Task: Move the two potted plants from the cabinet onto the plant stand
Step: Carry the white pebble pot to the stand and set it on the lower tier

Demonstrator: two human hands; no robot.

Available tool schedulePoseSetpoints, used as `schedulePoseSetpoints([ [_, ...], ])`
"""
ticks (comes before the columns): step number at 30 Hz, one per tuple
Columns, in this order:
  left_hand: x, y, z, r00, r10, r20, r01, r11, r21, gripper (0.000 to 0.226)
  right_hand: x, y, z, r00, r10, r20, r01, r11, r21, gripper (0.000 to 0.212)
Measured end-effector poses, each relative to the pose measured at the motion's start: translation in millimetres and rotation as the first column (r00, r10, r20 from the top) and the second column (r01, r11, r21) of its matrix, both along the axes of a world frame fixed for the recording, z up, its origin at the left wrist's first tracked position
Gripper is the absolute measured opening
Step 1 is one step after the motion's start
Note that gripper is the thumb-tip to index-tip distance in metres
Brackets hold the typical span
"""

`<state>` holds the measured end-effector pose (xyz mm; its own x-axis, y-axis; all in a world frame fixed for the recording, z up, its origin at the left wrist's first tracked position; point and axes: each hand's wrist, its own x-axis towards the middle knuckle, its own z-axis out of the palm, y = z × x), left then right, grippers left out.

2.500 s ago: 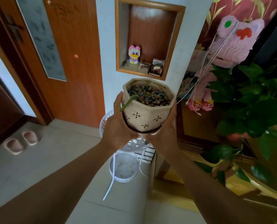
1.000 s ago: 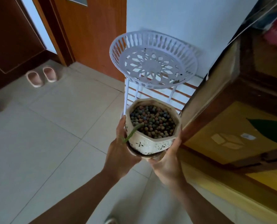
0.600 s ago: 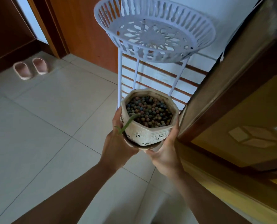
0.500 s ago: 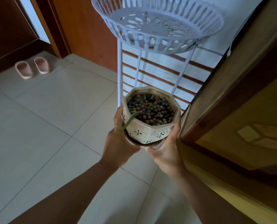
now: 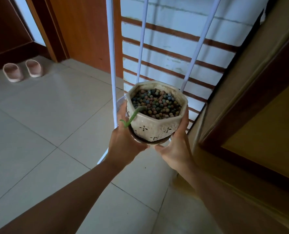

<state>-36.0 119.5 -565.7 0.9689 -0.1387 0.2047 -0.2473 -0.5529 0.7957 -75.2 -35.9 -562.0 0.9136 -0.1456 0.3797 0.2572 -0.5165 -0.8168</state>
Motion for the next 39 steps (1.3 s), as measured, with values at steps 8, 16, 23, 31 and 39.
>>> schedulePoseSetpoints([
  [8,42.0,-14.0,-38.9,0.995,0.013,0.096,-0.007,0.998,-0.063,0.116,40.5,-8.3,-29.5,1.000,-0.018,0.005,0.018,0.999,-0.039,0.134],
  [16,82.6,-19.2,-60.2,0.993,0.071,0.093,-0.064,0.995,-0.074,0.115,90.5,-10.9,-52.1,0.999,-0.010,-0.040,0.009,1.000,-0.010,0.138],
  [23,116.1,-29.0,-77.1,0.991,0.065,0.114,-0.055,0.995,-0.088,0.121,125.8,-22.3,-73.2,0.996,-0.013,-0.091,0.013,1.000,-0.004,0.142],
  [31,139.6,-39.3,-91.1,0.991,0.131,0.022,-0.130,0.991,-0.033,0.128,154.3,-25.6,-87.7,0.988,-0.101,-0.116,0.087,0.990,-0.115,0.143],
  [39,150.1,-39.0,-94.1,0.986,0.156,-0.052,-0.145,0.974,0.175,0.141,165.1,-21.4,-94.9,0.969,-0.207,-0.135,0.154,0.932,-0.327,0.141],
])
